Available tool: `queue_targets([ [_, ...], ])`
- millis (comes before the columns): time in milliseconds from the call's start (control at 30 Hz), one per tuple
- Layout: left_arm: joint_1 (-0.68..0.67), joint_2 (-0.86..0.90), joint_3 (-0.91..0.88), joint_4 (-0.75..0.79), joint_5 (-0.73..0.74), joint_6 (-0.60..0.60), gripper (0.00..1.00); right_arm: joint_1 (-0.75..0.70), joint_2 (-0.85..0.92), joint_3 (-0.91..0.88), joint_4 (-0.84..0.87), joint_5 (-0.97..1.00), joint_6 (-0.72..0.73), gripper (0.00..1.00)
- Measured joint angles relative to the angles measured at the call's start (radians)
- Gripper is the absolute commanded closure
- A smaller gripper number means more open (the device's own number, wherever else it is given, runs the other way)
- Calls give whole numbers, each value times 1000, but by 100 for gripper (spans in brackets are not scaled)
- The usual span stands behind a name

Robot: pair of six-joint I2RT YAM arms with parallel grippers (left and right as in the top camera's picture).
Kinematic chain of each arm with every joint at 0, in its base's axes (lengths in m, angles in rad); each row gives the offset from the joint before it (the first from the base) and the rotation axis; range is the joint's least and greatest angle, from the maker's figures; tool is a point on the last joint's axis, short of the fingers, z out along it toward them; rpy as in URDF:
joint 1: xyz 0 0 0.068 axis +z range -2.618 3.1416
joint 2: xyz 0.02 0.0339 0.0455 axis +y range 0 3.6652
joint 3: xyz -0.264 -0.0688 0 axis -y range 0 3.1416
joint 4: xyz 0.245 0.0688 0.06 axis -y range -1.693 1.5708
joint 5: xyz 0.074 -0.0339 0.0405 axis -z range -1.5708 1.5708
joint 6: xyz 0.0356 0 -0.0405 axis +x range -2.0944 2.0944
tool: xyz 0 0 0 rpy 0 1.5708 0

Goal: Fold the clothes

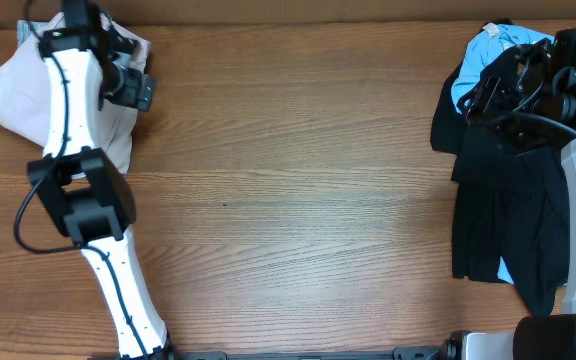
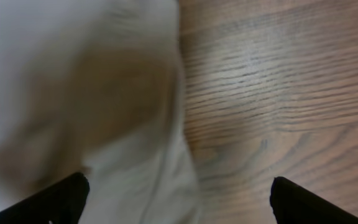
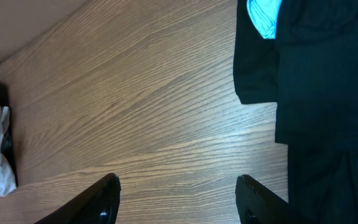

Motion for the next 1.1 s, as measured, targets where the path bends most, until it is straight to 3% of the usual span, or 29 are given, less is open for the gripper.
queue_targets([
  [233, -46, 51, 0, 33, -162, -24, 26, 0, 0, 0, 0, 0, 0, 37],
  [433, -54, 52, 0, 57, -272, -103, 50, 0, 0, 0, 0, 0, 0, 37],
  [600, -53, 52, 0, 71, -286, -125, 55, 0, 0, 0, 1, 0, 0, 37],
  [933, -52, 73, 0, 100, -286, -153, 94, 0, 0, 0, 16, 0, 0, 37],
  [1100, -52, 73, 0, 101, -286, -167, 96, 0, 0, 0, 17, 0, 0, 37],
])
